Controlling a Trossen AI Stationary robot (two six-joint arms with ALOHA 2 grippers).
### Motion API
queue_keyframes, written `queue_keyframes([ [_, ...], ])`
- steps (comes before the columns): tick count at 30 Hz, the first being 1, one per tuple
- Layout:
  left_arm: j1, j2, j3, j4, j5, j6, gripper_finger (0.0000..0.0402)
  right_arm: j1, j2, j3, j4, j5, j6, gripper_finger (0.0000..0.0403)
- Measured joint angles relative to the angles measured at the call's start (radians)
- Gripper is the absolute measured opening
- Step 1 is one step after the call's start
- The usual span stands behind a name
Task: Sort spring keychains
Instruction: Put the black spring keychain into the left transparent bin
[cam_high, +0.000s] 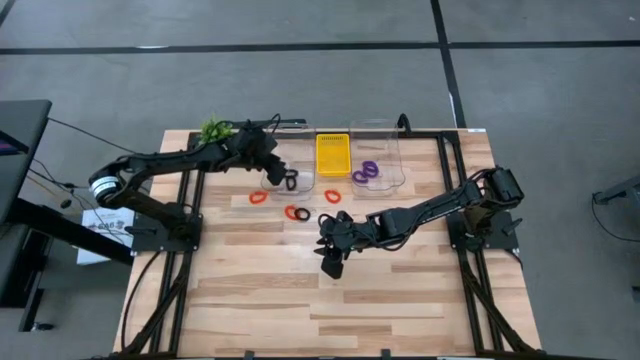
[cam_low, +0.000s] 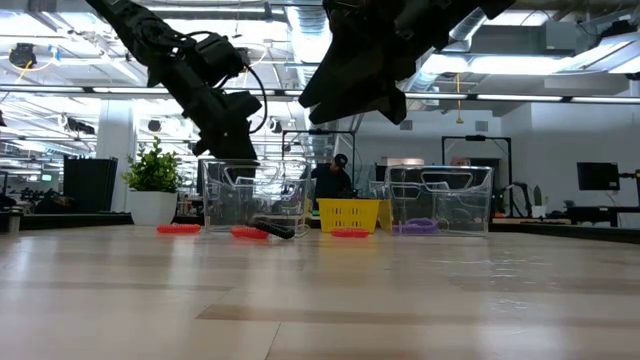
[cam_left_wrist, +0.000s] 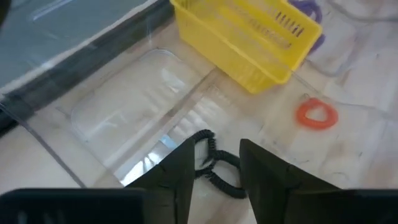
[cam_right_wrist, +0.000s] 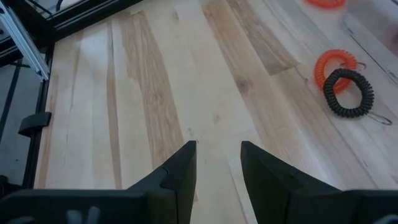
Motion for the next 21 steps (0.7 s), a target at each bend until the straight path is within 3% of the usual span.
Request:
queue_keyframes([
  [9, -0.107, -0.161, -0.049, 0.001, 0.069, -0.084, 0.0121, -0.015, 0.000, 0.000, -0.027, 0.008, 0.026, 0.0116],
  [21, -0.369, -0.559, -0.296, 0.105, -0.014, -0.087, 0.0122, -0.088, 0.000, 0.000, -0.011, 0.011, -0.077, 0.0116],
])
